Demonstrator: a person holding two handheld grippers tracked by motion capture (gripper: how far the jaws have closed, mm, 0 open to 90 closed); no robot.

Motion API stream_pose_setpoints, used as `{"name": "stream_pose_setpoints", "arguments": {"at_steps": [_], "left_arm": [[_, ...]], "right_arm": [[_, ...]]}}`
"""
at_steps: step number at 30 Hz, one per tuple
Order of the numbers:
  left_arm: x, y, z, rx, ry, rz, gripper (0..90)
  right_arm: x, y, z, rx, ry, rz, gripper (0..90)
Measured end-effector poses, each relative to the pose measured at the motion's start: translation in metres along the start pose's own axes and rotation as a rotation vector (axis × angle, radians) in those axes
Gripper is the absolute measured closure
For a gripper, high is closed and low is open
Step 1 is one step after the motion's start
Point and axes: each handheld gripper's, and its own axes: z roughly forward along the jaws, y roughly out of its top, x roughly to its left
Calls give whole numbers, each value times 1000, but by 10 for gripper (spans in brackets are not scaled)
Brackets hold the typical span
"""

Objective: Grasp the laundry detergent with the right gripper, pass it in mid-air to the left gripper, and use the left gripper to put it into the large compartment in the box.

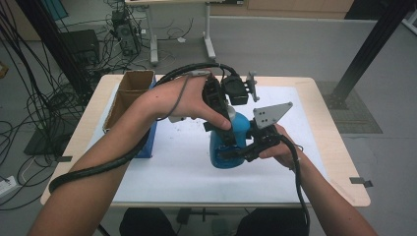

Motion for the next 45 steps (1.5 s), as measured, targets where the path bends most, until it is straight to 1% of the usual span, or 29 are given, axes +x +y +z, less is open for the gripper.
{"name": "stream_pose_setpoints", "arguments": {"at_steps": [2,4,8,11,17,26,27,30,41,45], "left_arm": [[-1,1,0,-4,4,-4,92],[-1,1,-1,-1,3,3,92],[0,1,-1,4,7,2,92],[0,1,-1,-3,6,-6,92],[2,0,-1,2,8,-4,92],[3,-2,0,2,8,-12,93],[3,-2,-1,6,6,-7,93],[3,-3,0,5,5,-12,93],[3,-3,1,3,3,-8,93],[3,-3,0,4,2,-1,93]], "right_arm": [[0,0,0,3,-1,-1,435],[0,0,-1,6,-4,-2,435],[-1,0,-2,4,-6,-2,435],[-2,-1,-3,5,-9,1,435],[-2,-1,-2,8,-3,1,434],[-3,-2,0,7,1,7,434],[-3,-2,0,7,1,7,434],[-3,-3,1,7,1,7,433],[-3,-3,1,8,3,9,434],[-3,-3,2,10,7,8,434]]}}
